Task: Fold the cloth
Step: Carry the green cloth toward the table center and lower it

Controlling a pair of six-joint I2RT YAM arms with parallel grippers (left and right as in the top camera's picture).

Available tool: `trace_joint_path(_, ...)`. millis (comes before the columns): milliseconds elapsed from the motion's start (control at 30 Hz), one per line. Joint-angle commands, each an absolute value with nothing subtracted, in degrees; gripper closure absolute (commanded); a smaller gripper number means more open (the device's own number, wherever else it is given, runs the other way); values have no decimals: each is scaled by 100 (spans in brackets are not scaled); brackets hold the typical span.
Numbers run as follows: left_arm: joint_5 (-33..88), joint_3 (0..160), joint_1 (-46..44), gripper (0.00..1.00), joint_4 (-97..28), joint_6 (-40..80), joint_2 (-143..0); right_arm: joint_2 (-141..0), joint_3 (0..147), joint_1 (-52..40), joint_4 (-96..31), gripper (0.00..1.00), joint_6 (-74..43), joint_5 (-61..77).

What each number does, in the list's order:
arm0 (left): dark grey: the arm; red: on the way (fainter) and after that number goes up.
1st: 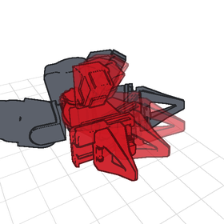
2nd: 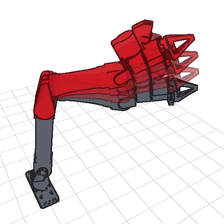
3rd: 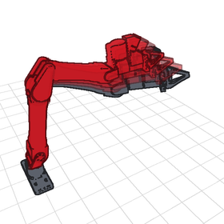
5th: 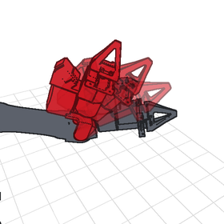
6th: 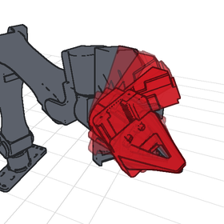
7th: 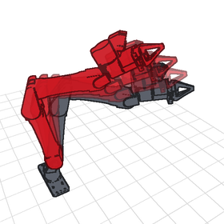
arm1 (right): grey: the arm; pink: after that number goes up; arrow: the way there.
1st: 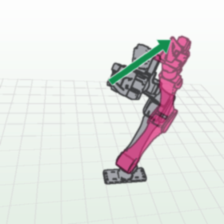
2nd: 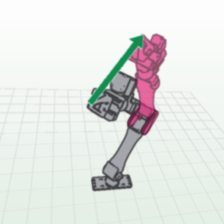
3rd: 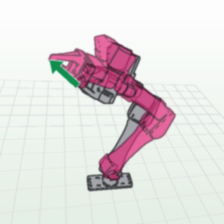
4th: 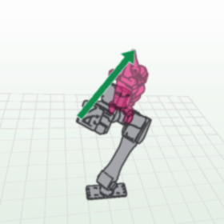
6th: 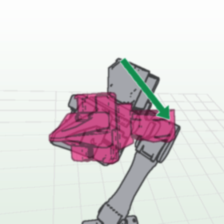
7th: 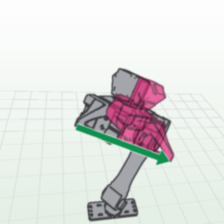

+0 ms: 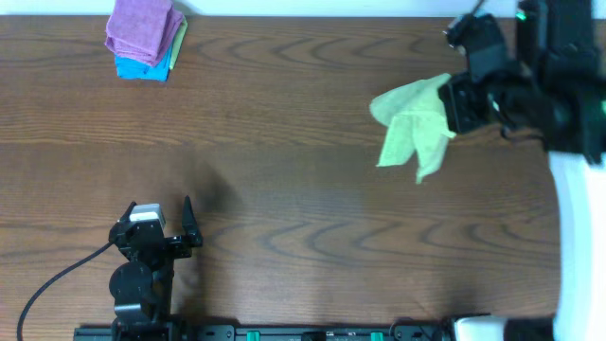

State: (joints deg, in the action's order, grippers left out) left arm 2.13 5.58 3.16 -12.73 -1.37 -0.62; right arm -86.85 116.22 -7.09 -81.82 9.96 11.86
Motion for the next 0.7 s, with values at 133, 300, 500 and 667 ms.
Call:
trace_joint_path(133, 106, 395, 287, 5, -1317, -174, -32, -7367, 10309, -757, -7968, 99, 1076, 320)
trace_joint_path(300, 106, 395, 287, 5, -1317, -174, -32, -6479, 9312, -757, -7898, 99, 1057, -183)
trace_joint_path(500, 106, 395, 287, 5, -1317, -174, -32, -5682, 8639, -760, -7666, 99, 1068, 368)
trace_joint_path(667, 106, 395, 287, 5, -1317, -174, -32, -5865, 8554, -760, -7601, 99, 1081, 2180)
